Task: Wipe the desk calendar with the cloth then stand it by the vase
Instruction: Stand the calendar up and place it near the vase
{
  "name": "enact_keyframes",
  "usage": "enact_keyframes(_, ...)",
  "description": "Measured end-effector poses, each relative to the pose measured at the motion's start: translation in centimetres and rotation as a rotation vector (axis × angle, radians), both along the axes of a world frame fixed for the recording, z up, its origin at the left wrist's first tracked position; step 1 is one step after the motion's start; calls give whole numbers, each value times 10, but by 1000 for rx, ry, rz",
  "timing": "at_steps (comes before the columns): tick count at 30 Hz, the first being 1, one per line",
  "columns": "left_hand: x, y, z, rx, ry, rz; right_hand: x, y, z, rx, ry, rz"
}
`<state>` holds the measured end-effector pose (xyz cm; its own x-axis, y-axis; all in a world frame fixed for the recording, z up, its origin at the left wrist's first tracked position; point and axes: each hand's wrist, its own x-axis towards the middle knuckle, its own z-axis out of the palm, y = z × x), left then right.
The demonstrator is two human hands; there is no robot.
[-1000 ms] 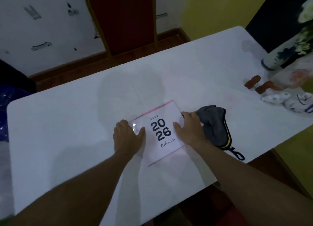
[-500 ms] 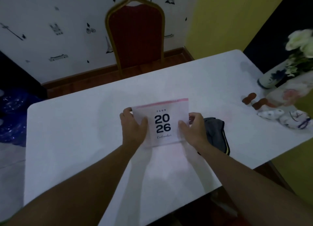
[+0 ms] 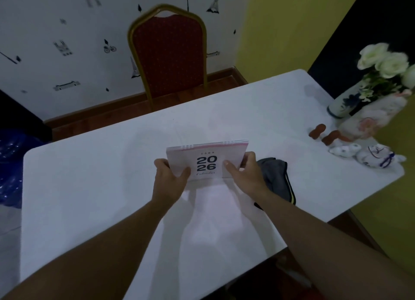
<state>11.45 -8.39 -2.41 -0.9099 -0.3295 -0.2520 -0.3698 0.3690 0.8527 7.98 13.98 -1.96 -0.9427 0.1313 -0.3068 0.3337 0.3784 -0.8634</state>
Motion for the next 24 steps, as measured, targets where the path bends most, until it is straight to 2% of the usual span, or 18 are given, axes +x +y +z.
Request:
enact_keyframes(3, -6, -9, 0, -26, -105, -12, -1, 4, 2, 23, -28, 37)
enact_keyframes(7, -7, -14, 7, -63, -188, -192, 4, 6, 3, 43, -63, 98)
enact_keyframes(13, 5, -12, 6, 102, -281, -229, 19, 9, -9, -82, -122, 171)
enact_keyframes(18, 7, -21, 3, 46, -419, -329, 23, 25, -21, 22, -189, 292)
enact_keyframes(24, 4, -21, 0, -68, -423, -357, 23, 28, -21, 43, -185, 342)
